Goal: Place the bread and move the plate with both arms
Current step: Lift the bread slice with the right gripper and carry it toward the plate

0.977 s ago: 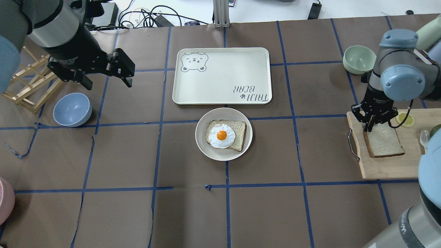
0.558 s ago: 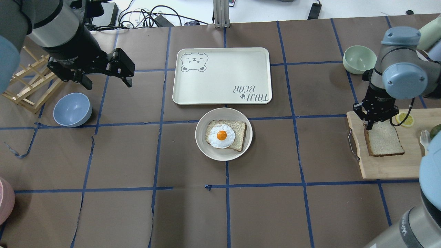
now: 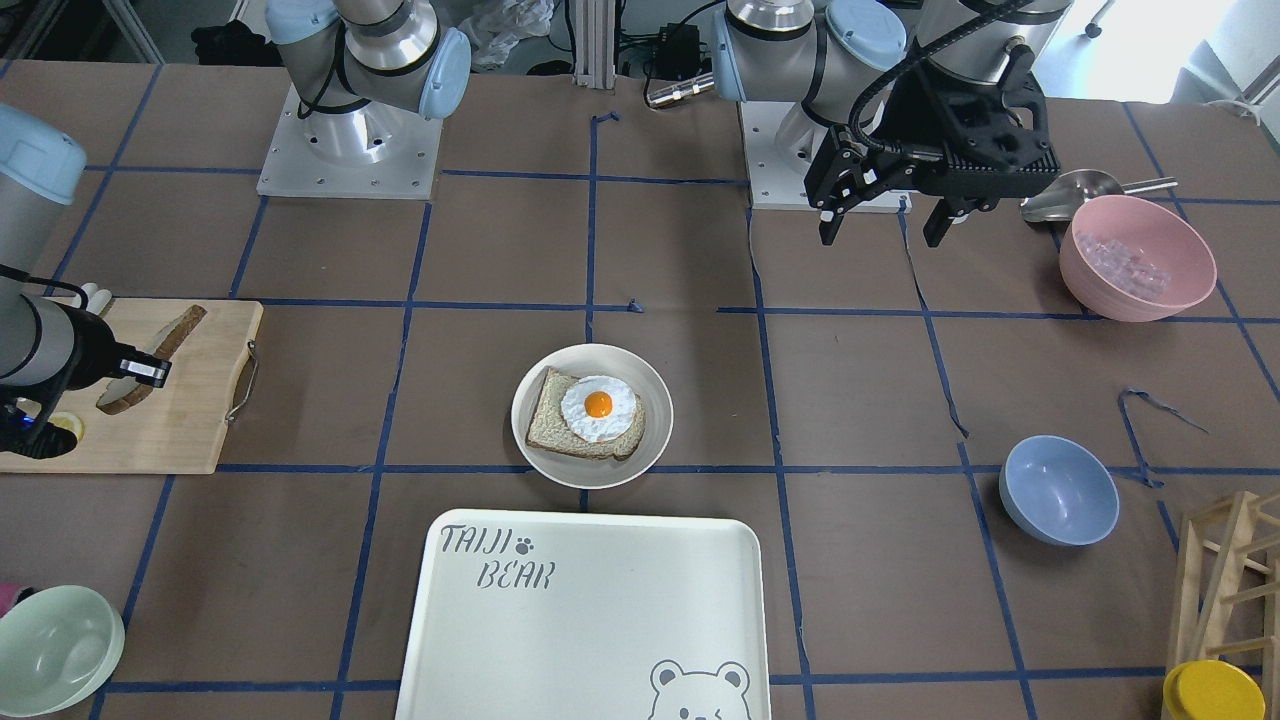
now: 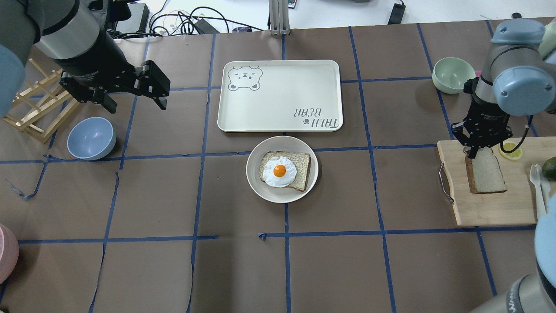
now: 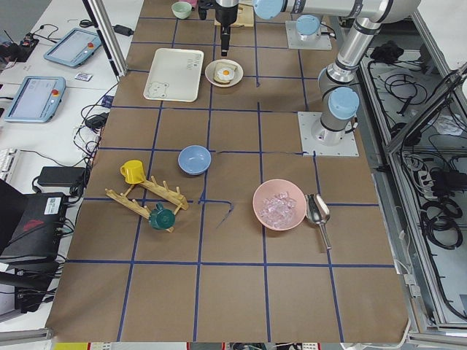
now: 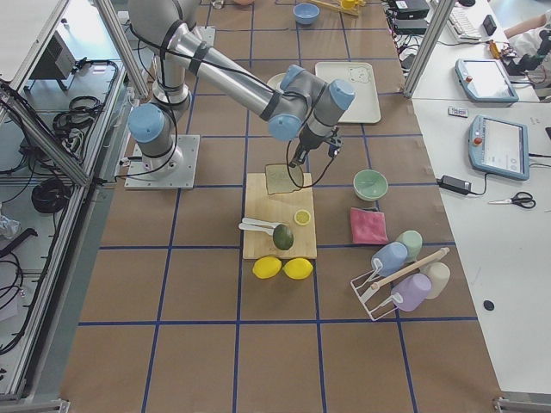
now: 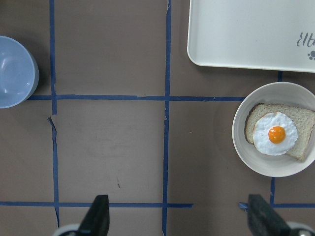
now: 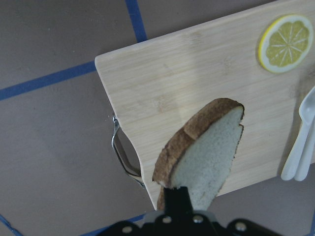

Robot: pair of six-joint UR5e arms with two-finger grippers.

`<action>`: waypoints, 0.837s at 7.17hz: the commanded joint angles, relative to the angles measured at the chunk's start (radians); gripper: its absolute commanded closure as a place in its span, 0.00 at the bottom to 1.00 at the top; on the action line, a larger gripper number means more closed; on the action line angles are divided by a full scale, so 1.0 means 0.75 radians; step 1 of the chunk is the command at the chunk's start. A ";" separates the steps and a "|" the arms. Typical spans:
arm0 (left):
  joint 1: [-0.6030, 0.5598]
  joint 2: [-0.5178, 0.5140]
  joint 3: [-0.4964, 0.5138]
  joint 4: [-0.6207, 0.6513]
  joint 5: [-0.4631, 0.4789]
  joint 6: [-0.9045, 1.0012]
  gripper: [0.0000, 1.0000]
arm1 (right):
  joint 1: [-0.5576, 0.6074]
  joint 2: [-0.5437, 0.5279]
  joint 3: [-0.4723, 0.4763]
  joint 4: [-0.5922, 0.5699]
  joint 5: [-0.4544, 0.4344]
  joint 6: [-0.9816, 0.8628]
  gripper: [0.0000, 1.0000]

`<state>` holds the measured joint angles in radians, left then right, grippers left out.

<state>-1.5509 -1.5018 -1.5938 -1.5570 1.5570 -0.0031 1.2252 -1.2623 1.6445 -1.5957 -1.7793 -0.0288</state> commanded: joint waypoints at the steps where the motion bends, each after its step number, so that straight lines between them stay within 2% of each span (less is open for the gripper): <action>1: 0.000 0.000 0.000 0.000 0.000 0.000 0.00 | 0.069 -0.031 -0.126 0.170 0.018 0.034 1.00; 3: 0.000 0.000 0.000 0.000 0.000 0.000 0.00 | 0.241 -0.047 -0.164 0.248 0.110 0.257 1.00; 6: 0.000 0.000 0.000 0.000 0.000 0.002 0.00 | 0.603 -0.031 -0.190 0.224 0.402 0.828 1.00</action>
<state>-1.5509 -1.5018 -1.5938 -1.5570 1.5570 -0.0017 1.5636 -1.2927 1.5077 -1.4106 -1.5725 0.4190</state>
